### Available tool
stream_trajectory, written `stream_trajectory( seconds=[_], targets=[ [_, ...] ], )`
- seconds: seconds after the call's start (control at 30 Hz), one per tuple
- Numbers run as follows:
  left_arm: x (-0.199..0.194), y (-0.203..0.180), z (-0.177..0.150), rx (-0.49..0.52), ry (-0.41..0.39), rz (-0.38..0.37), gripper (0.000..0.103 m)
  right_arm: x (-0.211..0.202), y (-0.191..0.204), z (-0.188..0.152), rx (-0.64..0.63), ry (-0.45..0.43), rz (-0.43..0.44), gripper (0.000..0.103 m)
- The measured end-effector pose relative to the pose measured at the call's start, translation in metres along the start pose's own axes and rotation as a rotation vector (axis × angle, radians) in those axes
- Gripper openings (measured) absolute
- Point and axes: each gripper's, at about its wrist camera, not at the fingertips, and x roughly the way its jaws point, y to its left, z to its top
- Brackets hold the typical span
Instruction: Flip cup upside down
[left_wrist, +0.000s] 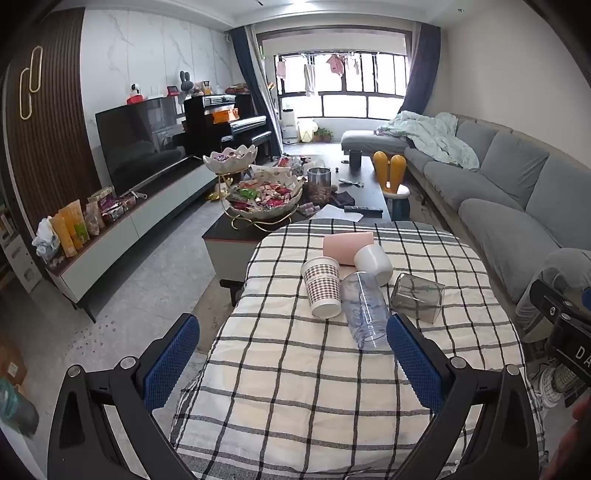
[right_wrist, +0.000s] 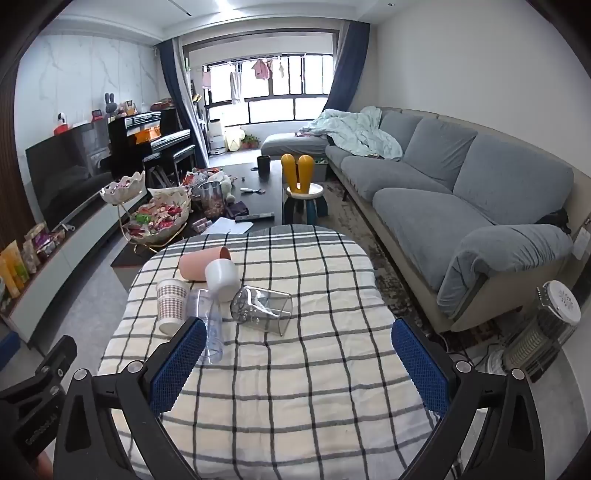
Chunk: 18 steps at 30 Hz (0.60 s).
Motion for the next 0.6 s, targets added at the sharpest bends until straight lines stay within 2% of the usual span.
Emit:
stream_trajectory(
  seconds=[0.6],
  targets=[
    [-0.0001,-0.0002,0.0059,0.011,-0.012,0.012,0.103,-0.0001,0.0003,0.0,-0.001,-0.003,0.0,0.101]
  ],
)
